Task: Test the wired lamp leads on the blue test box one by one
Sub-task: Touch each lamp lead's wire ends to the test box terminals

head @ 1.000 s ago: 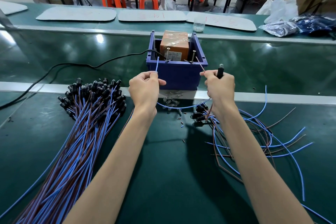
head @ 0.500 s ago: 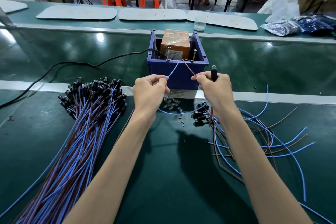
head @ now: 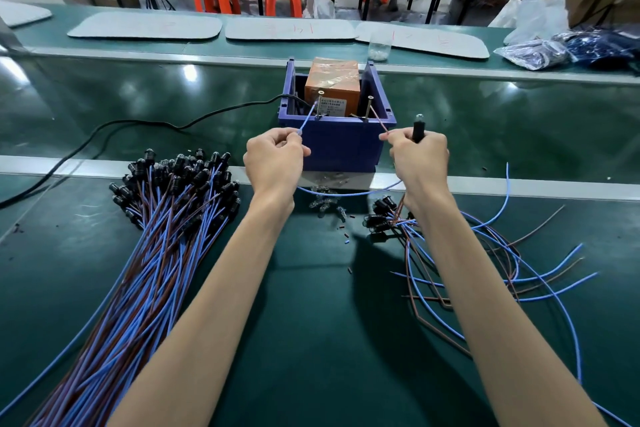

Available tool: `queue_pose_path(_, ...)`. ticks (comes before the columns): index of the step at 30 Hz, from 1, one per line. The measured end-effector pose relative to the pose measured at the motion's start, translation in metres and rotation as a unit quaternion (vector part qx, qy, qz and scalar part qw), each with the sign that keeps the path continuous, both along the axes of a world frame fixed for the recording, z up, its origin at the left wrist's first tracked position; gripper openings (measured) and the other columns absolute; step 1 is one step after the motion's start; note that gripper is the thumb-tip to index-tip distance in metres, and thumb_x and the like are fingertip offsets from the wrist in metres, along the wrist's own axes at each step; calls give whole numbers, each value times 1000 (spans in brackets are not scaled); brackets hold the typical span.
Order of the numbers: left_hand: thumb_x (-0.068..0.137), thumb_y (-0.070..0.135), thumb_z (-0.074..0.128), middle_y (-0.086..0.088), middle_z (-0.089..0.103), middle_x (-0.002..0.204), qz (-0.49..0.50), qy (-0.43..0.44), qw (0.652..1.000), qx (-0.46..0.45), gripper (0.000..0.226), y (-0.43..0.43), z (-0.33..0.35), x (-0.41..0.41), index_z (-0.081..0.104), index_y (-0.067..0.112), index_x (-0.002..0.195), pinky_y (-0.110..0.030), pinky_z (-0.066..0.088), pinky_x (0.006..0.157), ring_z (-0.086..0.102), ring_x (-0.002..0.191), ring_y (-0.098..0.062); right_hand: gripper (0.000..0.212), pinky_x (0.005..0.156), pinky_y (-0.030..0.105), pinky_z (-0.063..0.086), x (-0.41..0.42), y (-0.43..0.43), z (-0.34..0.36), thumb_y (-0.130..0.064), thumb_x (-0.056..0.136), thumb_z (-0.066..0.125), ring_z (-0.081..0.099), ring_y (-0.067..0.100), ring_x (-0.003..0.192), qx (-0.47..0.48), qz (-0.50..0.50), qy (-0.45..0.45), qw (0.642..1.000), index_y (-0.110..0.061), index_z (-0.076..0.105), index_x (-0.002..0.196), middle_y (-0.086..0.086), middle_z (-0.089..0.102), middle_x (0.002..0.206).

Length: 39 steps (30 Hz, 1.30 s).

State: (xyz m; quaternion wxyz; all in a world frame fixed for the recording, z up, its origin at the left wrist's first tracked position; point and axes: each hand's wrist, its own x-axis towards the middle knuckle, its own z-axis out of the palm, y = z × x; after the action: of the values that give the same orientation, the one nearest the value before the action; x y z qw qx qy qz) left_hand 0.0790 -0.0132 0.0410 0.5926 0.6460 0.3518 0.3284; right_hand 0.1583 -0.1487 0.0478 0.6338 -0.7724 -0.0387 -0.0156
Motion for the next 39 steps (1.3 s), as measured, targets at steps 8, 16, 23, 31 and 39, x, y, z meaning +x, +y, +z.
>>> queue_pose_path(8, 88, 12, 56, 16, 59, 45, -18, 14, 999, 43, 23, 4, -3, -2, 70, 26, 77, -20, 47, 69, 53, 50, 6, 26, 55, 24, 33, -2, 0, -2, -17, 84, 64, 38, 13, 55, -18, 3, -27, 999, -21, 67, 59, -7, 46, 48)
queue_pose_path(16, 88, 13, 58, 16, 58, 43, -27, 16, 998, 60, 20, 3, -2, -7, 74, 22, 82, -19, 46, 71, 53, 50, 7, 17, 45, 9, 30, -4, -4, -2, -16, 83, 64, 40, 0, 42, -32, -1, -51, 998, -18, 74, 70, -16, 45, 41)
queue_pose_path(23, 89, 15, 59, 15, 57, 43, -35, 9, 998, 57, 18, -1, -5, -10, 76, 17, 88, -17, 41, 65, 52, 48, 5, 15, 47, 17, 28, -7, -6, -4, -16, 83, 64, 33, 5, 43, -40, 8, -55, 998, -15, 75, 72, -15, 39, 35)
queue_pose_path(31, 89, 15, 58, 15, 58, 44, -39, 3, 998, 53, 18, -2, -8, -11, 76, 17, 88, -14, 40, 62, 52, 48, 4, 18, 48, 14, 32, -9, -5, -5, -17, 82, 65, 38, 4, 48, -40, 17, -57, 997, -19, 72, 66, -14, 46, 44)
queue_pose_path(39, 89, 17, 63, 16, 57, 43, -39, 6, 997, 60, 13, -1, -9, -10, 75, 18, 89, -2, 36, 50, 53, 46, 5, 20, 63, 23, 37, -12, -4, -4, -18, 83, 65, 40, 9, 56, -41, 10, -67, 997, -1, 74, 77, -5, 51, 55)
